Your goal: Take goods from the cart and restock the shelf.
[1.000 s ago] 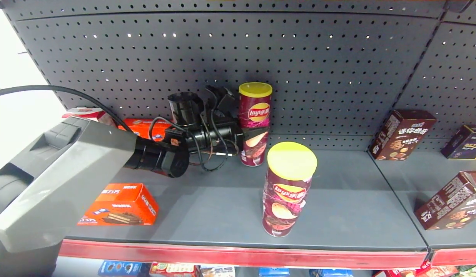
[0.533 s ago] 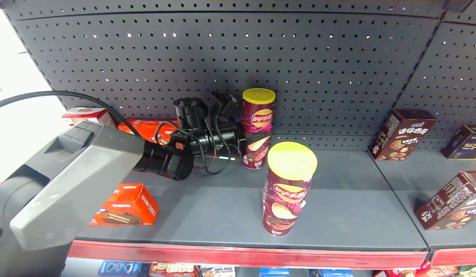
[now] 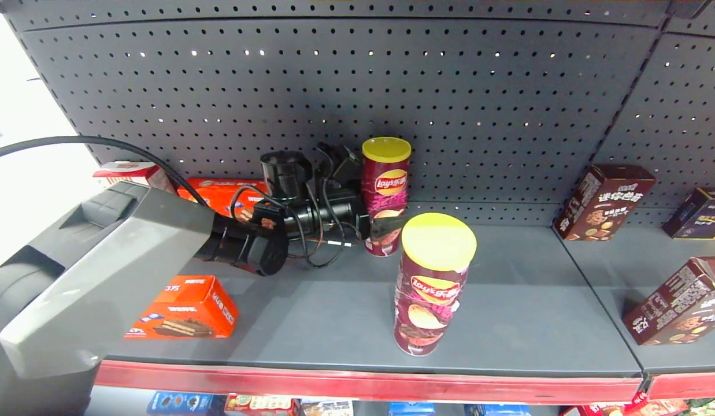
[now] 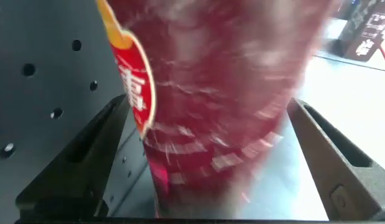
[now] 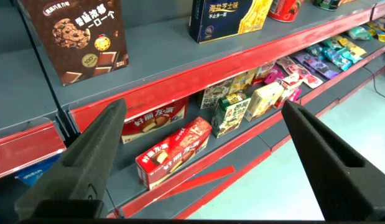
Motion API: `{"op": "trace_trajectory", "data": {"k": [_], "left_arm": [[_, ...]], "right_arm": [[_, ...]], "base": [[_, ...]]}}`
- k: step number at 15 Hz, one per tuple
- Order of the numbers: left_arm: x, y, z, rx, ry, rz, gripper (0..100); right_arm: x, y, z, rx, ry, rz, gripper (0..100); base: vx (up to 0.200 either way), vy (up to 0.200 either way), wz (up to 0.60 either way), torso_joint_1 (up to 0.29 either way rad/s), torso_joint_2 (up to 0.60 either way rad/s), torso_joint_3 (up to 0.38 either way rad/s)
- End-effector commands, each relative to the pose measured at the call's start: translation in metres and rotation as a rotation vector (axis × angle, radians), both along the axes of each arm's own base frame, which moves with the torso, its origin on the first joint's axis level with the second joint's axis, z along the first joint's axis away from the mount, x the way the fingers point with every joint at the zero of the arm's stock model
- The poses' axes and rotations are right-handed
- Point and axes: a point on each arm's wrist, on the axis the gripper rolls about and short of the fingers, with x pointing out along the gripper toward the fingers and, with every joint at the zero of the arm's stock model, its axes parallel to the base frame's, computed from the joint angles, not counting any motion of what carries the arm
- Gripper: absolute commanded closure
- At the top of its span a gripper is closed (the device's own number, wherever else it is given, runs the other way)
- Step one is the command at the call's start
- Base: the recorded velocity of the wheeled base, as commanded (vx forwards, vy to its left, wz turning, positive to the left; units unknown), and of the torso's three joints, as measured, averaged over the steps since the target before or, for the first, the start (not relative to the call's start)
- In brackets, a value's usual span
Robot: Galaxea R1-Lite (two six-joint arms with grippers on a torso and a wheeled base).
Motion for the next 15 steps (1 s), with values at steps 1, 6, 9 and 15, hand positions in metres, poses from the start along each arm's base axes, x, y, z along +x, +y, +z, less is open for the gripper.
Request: {"op": "trace_trajectory", "data": {"k": [1,6,9,15], "left_arm": [[-0.017,0.011,0.019,0.003,0.001,0.01,0],[-0.052,0.033,0.051,0.082,0.067,0.092,0],[-0.065,0.035,0.054,0.155,0.11,0.209,0],[-0.066,0.03,0.044,0.262,0.057,0.335,0]], "right_arm": [[0.0,0.0,0.0,0.0,0.001,0.0,0],[0.0,0.0,0.0,0.0,0.001,0.0,0],[0.0,0.0,0.0,0.0,0.001,0.0,0],[0.0,0.0,0.0,0.0,0.001,0.0,0]], "base": [[0.0,0.0,0.0,0.0,0.0,0.0],[0.0,0.0,0.0,0.0,0.0,0.0],[0.0,0.0,0.0,0.0,0.0,0.0],[0.0,0.0,0.0,0.0,0.0,0.0]]}}
